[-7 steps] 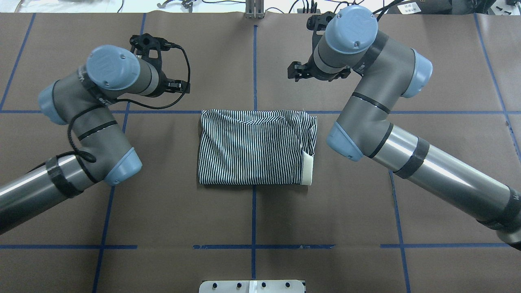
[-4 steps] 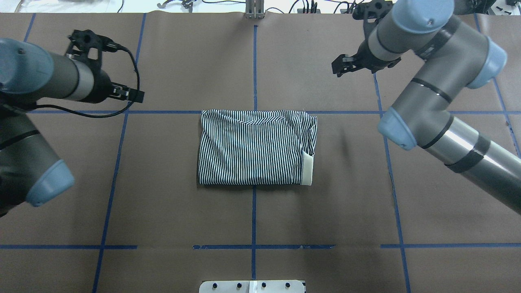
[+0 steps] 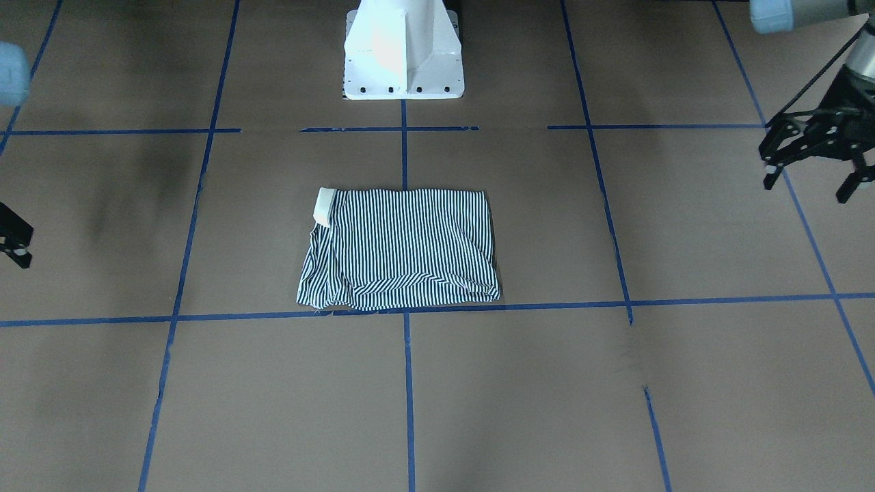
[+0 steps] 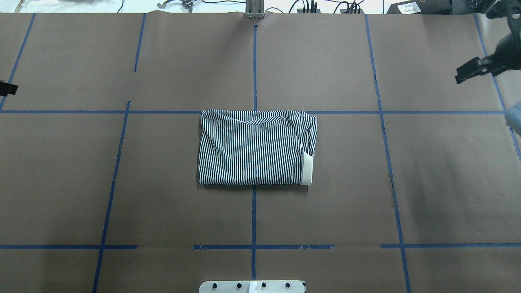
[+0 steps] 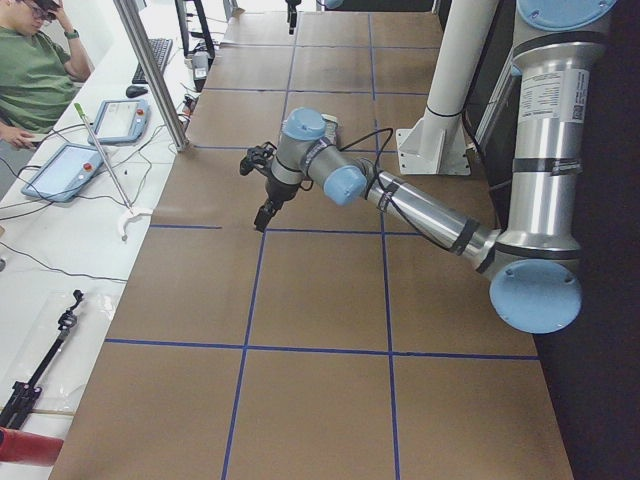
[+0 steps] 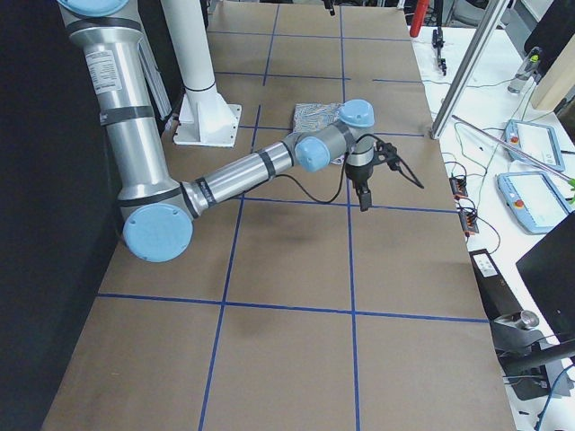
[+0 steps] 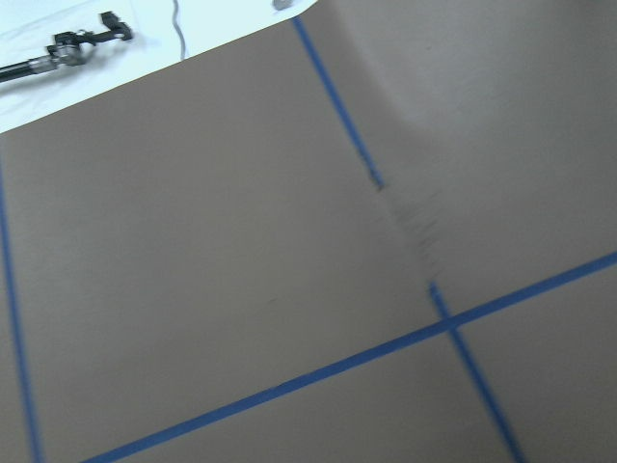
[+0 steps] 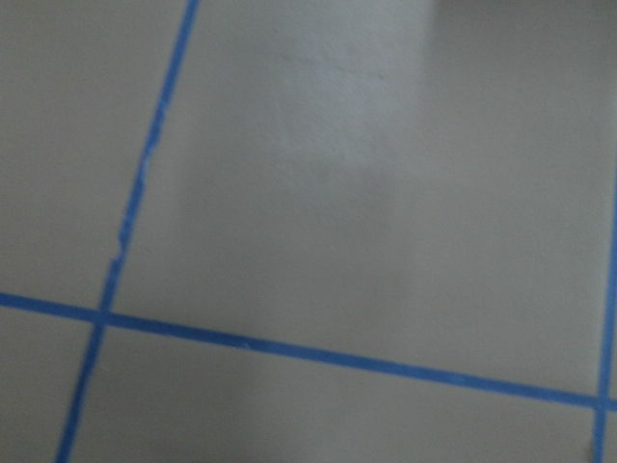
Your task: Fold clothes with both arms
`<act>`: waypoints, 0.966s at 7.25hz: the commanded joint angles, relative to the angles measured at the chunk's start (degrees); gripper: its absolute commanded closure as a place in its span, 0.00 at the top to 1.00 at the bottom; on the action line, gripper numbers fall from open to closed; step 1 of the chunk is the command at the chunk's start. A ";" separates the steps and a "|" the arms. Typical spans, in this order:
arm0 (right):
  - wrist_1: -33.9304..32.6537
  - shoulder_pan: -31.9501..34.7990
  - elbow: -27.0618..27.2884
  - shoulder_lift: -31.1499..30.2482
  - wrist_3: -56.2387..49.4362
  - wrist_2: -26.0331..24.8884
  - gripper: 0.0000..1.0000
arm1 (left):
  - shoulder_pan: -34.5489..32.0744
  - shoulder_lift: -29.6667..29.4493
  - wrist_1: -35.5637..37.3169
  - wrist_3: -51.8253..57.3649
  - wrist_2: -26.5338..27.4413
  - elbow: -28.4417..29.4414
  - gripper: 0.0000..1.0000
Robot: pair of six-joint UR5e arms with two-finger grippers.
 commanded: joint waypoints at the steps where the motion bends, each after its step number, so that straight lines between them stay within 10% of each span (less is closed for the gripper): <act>1: -0.08 2.17 0.23 -6.88 -1.28 0.33 1.00 | -4.79 2.89 -0.75 -2.16 -1.65 7.32 1.00; 7: 0.80 13.59 -3.02 -16.37 -4.78 12.27 1.00 | -21.61 4.12 0.55 18.48 -19.03 27.20 1.00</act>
